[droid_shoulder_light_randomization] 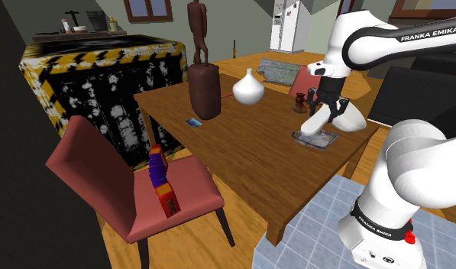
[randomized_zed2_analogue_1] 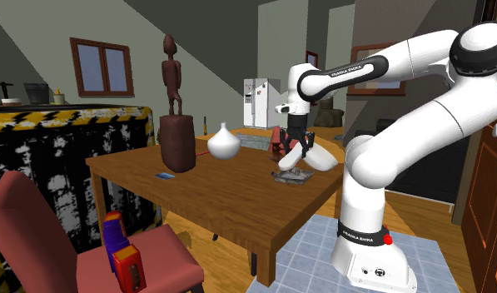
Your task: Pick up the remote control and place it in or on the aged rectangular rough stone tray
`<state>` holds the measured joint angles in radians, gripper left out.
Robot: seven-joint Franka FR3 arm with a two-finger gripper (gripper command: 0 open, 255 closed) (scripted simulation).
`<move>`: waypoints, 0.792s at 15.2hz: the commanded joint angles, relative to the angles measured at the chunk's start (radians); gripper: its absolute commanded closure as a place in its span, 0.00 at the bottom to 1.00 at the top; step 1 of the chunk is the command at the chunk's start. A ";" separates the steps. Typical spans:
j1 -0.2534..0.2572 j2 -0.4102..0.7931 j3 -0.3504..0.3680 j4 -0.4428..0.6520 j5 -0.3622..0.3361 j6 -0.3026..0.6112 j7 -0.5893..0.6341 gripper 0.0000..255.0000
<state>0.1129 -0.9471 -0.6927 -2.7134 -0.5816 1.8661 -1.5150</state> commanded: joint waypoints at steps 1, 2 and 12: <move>-0.004 0.010 -0.020 -0.022 -0.017 0.032 0.001 1.00; -0.005 0.015 -0.029 -0.031 -0.024 0.046 0.003 1.00; -0.011 0.049 -0.076 -0.080 -0.064 0.128 0.009 1.00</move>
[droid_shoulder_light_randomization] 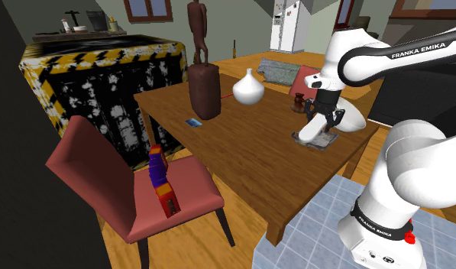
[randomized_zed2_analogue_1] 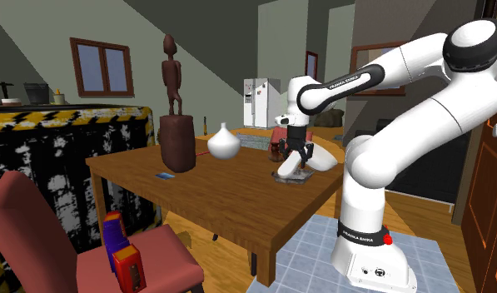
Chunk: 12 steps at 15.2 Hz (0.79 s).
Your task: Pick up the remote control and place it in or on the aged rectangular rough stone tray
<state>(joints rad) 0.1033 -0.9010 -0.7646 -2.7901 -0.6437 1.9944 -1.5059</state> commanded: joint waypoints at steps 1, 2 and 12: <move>-0.002 0.003 -0.004 -0.003 -0.002 0.000 0.000 1.00; -0.002 0.003 -0.003 -0.003 -0.001 0.000 -0.001 1.00; 0.004 -0.043 0.065 0.065 0.056 -0.114 -0.010 0.00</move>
